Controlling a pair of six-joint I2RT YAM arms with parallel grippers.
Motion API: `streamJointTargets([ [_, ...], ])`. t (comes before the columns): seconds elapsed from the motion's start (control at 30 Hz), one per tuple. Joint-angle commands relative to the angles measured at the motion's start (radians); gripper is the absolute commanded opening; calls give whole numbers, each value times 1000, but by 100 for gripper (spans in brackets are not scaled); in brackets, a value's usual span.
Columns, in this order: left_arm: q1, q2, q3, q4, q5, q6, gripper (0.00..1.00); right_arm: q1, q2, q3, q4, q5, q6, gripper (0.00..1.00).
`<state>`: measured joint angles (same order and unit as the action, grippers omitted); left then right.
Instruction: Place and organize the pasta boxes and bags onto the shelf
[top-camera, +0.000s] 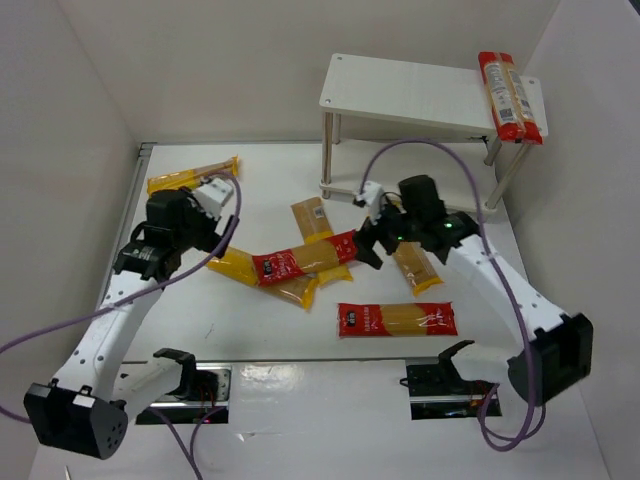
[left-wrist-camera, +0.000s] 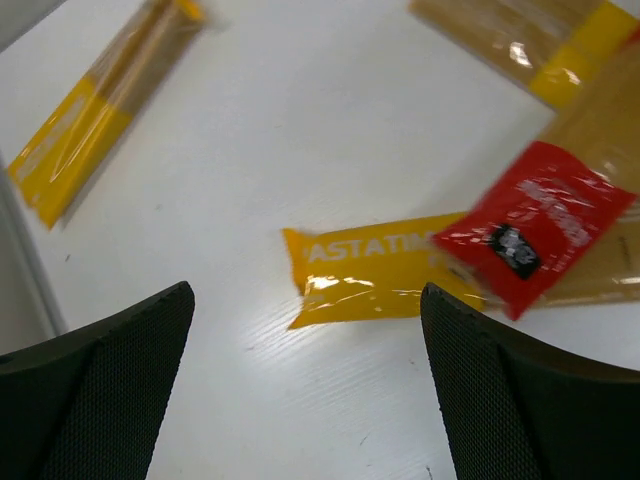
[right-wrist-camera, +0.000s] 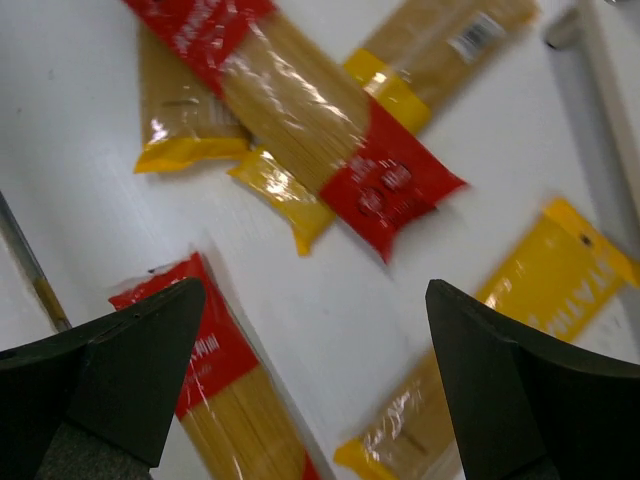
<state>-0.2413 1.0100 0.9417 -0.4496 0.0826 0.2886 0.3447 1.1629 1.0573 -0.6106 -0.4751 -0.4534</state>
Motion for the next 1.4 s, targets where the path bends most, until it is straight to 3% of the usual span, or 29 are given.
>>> streamJointTargets([
  [0.0, 140, -42, -11, -17, 25, -103, 99, 157, 118, 78, 61, 98, -99, 100],
  [0.17, 351, -65, -35, -26, 101, -121, 99, 195, 360, 191, 81, 44, -205, 100],
  [0.27, 399, -65, -44, -35, 124, -121, 99, 217, 452, 228, 112, 35, -261, 100],
  [0.67, 410, -65, -53, -24, 143, -94, 99, 237, 642, 268, 150, -17, -409, 100],
  [1.03, 410, -56, -53, -24, 172, -75, 99, 246, 707, 268, 114, -68, -533, 100],
  [1.37, 410, -45, -53, -24, 190, -66, 99, 246, 727, 248, 153, -59, -542, 98],
])
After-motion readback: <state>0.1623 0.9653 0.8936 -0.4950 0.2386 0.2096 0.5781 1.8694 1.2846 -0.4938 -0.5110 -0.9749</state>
